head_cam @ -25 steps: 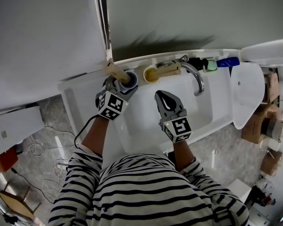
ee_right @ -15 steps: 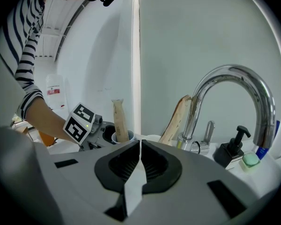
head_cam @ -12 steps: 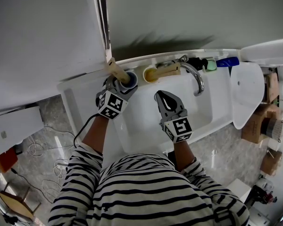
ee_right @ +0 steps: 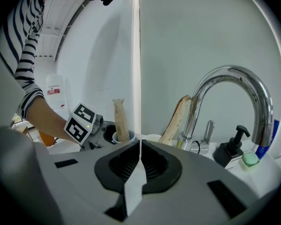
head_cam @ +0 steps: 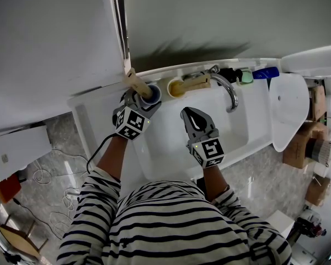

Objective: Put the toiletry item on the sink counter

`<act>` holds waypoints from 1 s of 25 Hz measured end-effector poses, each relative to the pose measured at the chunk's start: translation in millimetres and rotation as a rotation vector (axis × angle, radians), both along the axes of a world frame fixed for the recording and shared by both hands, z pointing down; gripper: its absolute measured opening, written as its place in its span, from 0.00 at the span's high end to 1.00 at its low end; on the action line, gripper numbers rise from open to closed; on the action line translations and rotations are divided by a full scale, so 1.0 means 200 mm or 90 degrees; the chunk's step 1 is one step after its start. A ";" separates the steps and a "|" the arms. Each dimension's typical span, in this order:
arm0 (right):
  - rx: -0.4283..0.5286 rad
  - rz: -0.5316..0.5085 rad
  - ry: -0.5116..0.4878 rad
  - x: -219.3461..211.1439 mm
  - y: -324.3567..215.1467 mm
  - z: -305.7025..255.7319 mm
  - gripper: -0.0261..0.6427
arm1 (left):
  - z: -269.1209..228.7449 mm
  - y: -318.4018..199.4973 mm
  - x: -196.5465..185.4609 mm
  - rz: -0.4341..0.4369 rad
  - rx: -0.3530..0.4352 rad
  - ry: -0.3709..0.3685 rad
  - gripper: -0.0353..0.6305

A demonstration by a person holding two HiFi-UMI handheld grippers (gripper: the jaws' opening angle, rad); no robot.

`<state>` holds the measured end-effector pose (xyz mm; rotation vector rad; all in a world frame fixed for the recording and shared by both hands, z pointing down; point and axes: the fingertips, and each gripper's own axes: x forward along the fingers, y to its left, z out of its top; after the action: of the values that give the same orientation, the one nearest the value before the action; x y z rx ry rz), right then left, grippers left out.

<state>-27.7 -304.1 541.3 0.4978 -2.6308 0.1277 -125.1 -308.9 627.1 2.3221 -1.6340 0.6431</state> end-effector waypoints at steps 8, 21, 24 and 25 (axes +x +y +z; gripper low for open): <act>-0.007 0.006 0.000 0.01 0.00 0.01 0.94 | -0.03 0.00 0.00 -0.003 0.010 -0.001 0.35; -0.001 0.005 -0.011 0.02 0.02 -0.03 0.94 | -0.08 0.09 -0.07 -0.051 0.008 -0.008 0.34; 0.005 0.002 -0.017 0.02 0.03 -0.06 0.94 | -0.13 0.11 -0.08 -0.063 0.016 -0.008 0.34; 0.008 0.001 -0.019 0.02 0.04 -0.07 0.94 | -0.14 0.13 -0.08 -0.067 0.017 -0.008 0.34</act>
<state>-24.5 -296.3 528.0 0.5059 -2.6624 0.1209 -141.7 -283.8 598.4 2.2359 -1.7677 0.6188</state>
